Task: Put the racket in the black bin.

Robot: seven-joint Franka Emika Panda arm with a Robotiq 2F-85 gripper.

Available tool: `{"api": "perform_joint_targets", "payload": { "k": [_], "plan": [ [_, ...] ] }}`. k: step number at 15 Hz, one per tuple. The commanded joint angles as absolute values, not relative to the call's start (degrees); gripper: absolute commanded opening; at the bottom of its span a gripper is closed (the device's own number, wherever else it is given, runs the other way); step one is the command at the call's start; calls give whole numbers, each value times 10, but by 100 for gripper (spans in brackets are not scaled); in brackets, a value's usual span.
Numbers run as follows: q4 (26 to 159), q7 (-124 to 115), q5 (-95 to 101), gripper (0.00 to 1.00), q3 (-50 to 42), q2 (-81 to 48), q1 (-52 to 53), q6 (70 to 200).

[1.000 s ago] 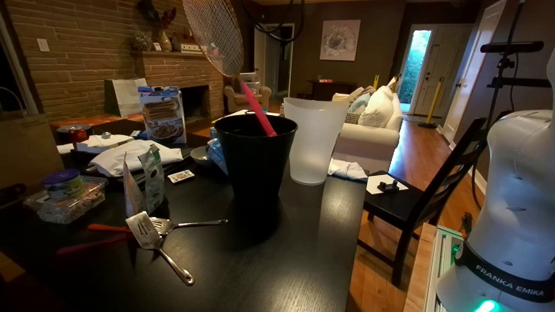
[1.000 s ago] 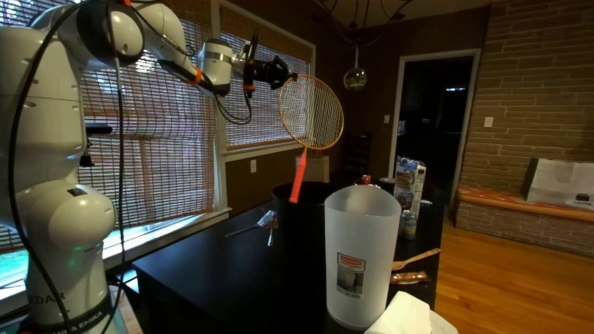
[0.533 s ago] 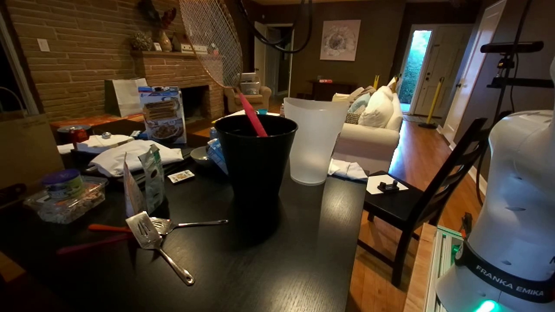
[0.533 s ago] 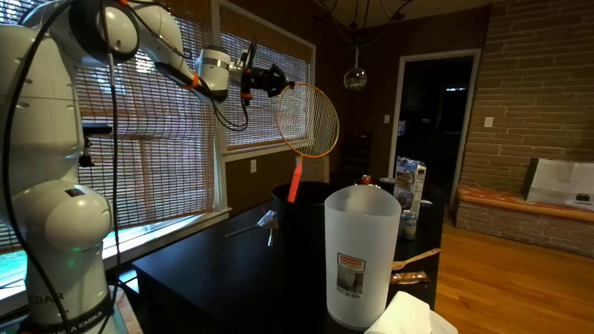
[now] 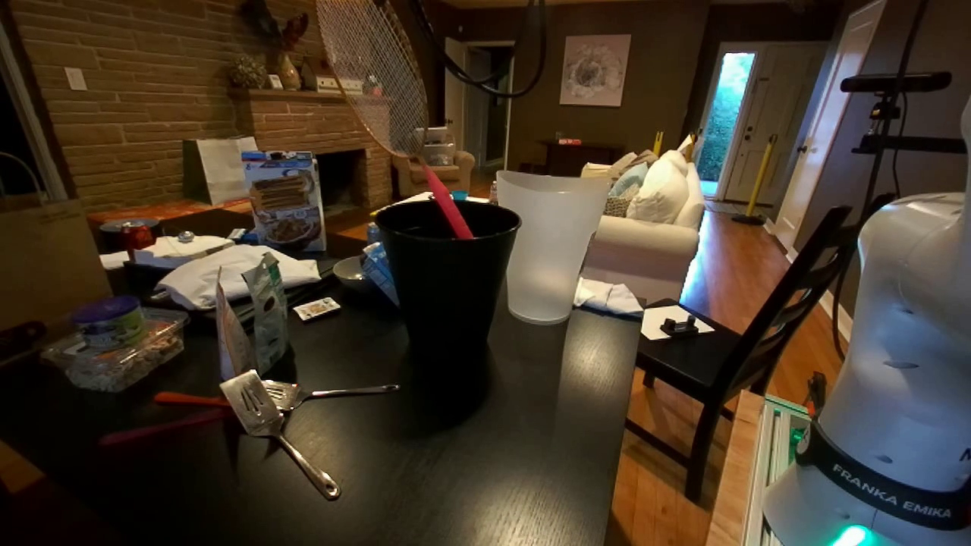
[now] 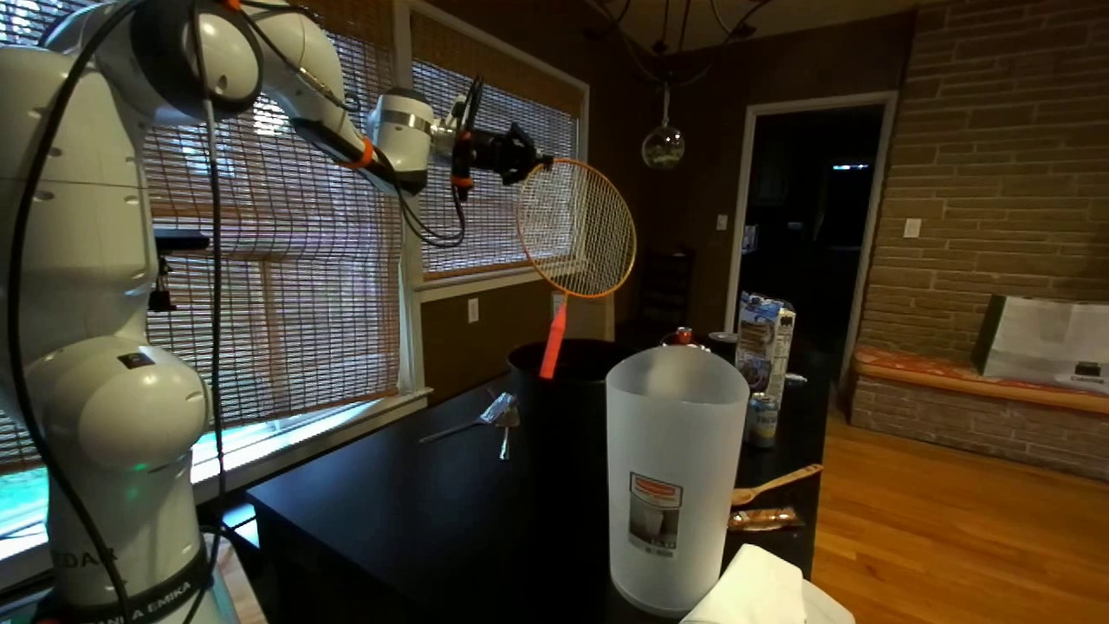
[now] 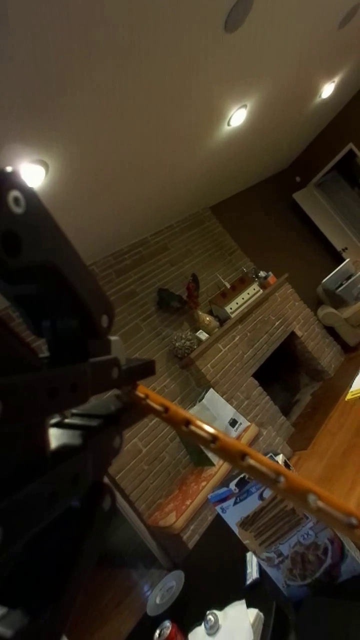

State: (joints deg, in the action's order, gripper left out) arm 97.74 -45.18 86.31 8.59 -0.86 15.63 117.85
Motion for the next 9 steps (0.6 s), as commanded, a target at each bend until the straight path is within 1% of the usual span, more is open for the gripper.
{"api": "perform_joint_targets", "payload": {
  "k": [1, 9],
  "plan": [
    [1007, -466, 869, 3, 95, 13, 138, 1206],
    [1069, -508, 877, 3, 95, 36, 129, 1221]
  ]
}}
